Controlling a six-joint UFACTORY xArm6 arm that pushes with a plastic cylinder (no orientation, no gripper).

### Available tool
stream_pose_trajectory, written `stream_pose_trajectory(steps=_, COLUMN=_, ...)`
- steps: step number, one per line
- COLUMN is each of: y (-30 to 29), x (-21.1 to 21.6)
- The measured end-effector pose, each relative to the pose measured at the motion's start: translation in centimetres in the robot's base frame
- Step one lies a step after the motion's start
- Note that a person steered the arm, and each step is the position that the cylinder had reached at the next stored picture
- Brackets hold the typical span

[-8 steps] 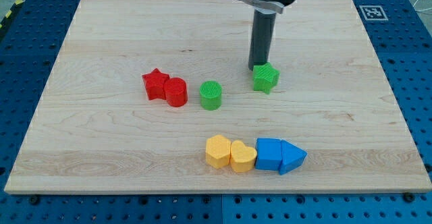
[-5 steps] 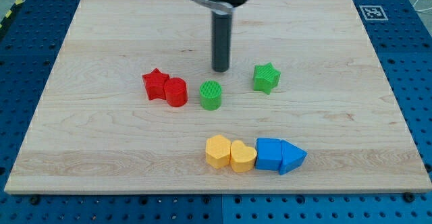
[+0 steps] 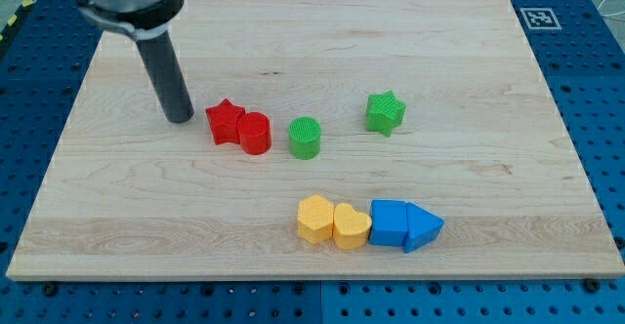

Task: Slide the red circle to the center

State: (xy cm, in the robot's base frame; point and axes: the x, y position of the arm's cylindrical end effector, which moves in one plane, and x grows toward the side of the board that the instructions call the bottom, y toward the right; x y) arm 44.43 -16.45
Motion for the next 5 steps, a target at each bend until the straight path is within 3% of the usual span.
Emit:
stream_pose_trajectory(steps=1, y=0.7, x=2.9)
stream_pose_trajectory(steps=5, y=14.7, x=4.5)
